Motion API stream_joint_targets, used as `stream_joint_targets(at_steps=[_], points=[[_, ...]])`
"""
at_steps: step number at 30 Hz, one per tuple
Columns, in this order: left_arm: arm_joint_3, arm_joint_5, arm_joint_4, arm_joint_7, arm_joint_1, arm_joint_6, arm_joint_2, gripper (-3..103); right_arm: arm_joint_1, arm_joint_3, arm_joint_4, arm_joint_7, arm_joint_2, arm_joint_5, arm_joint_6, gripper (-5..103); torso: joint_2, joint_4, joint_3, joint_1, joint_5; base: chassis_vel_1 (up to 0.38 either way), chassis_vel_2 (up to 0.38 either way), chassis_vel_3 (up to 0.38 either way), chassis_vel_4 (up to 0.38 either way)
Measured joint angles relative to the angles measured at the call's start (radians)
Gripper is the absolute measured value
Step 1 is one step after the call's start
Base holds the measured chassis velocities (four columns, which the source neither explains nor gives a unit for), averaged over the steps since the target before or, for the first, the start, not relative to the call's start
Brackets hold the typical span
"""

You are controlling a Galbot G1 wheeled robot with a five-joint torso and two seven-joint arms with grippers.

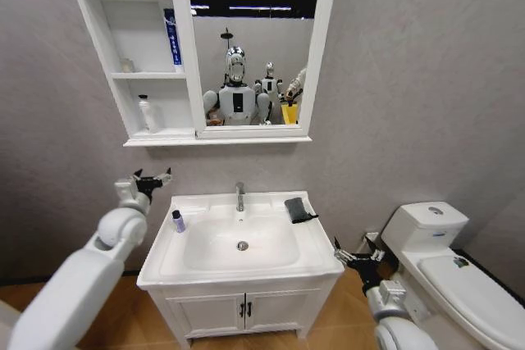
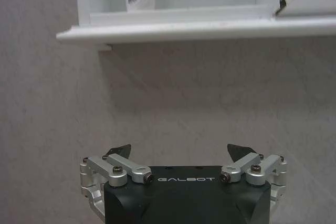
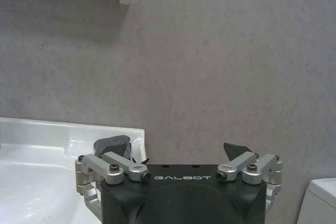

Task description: Move facial cleanser and shampoo from washbasin to cabinet, then wipe washbasin with towel.

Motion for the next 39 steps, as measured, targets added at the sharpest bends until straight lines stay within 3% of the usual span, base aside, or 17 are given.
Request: stream_joint_targets(at_steps=[3,8,16,27,39], points=[[0.011,0.058,0.046,0.024,0.02,-0.031,-0.037,100,-0.005,0.008,0.0,0.0,-0.001,0.006,0.004,100,0.0,0.0,0.0,0.0,0.0001,0.0,0.0,0.0,0.0],[-0.015,0.165,0.163,0.101,0.081,-0.15,-0.117,100,-0.011,0.017,-0.017,-0.003,-0.008,0.019,0.02,100,0.0,0.0008,0.0,0.0,-0.0001,0.0,0.0,0.0,0.0],[-0.037,0.229,0.277,0.143,0.083,-0.25,-0.186,100,-0.025,0.0,-0.032,-0.017,-0.021,0.016,0.027,100,0.0,0.0004,0.0,0.0,-0.0002,0.0,0.0,0.0,0.0],[-0.025,0.305,0.355,0.162,0.08,-0.292,-0.226,100,-0.039,0.011,-0.053,-0.021,-0.021,0.021,0.057,100,0.0,0.0003,0.0,0.0,-0.0001,0.0,0.0,0.0,0.0],[-0.037,0.317,0.478,0.187,0.034,-0.339,-0.239,100,-0.036,0.011,-0.059,-0.023,-0.016,0.026,0.066,100,0.0,0.0005,0.0,0.0,-0.0003,0.0,0.0,0.0,0.0]])
